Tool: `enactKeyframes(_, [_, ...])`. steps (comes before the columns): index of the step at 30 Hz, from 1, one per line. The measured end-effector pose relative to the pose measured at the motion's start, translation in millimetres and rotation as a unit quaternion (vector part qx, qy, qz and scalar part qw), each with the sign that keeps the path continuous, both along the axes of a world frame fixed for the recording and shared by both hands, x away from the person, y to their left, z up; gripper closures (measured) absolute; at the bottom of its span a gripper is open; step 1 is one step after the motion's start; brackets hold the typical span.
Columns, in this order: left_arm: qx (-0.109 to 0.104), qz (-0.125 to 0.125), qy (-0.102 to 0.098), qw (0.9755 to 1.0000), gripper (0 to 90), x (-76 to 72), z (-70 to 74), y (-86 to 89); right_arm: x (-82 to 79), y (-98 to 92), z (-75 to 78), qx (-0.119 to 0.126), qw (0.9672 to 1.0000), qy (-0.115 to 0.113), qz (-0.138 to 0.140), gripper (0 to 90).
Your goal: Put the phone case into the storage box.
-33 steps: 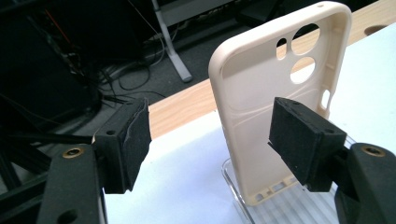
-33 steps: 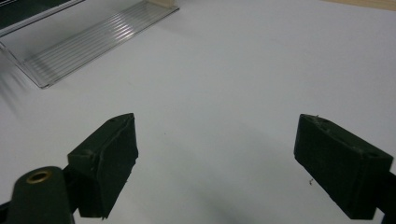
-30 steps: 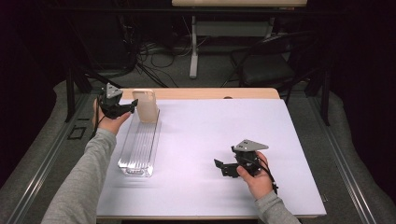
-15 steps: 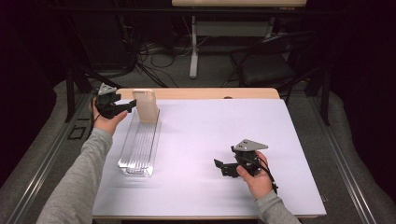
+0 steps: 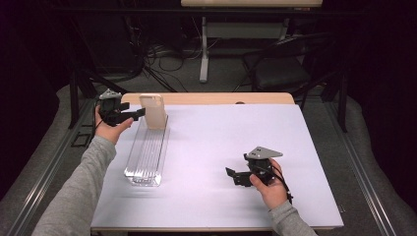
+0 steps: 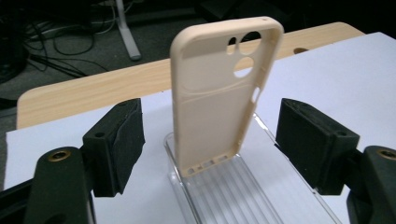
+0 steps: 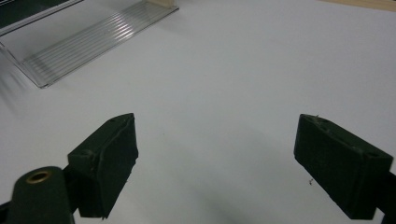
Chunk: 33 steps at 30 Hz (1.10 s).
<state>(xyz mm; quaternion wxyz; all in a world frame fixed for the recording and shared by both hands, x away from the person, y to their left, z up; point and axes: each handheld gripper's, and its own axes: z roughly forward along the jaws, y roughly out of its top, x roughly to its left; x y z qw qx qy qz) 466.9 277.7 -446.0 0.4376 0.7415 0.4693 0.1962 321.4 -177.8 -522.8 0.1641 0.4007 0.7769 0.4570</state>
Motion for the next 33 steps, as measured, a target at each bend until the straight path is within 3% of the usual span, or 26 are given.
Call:
enactKeyframes(6, [-0.012,-0.014,0.004,0.9998,22.3,-5.4,4.0,-2.6,0.2,0.2,-0.3,-0.001,1.0000,0.001,-0.002,13.0])
enactKeyframes(13, [-0.007,-0.021,0.023,0.9995,22.3,-9.8,5.9,-3.8,0.3,0.3,-0.2,-0.004,1.0000,-0.002,0.000,13.0])
enactKeyframes(22, [-0.015,-0.038,0.019,0.9990,15.7,-19.1,12.5,-6.7,0.7,0.1,0.7,0.000,1.0000,0.007,0.004,12.9])
enactKeyframes(28, [-0.020,-0.052,0.030,0.9980,15.7,-23.0,13.8,-8.1,0.5,-0.1,1.4,0.001,1.0000,0.005,0.003,9.4])
enactKeyframes(33, [-0.004,-0.072,0.025,0.9971,15.3,-30.6,17.7,-12.6,-0.2,-0.2,4.0,0.002,1.0000,0.005,0.008,5.5])
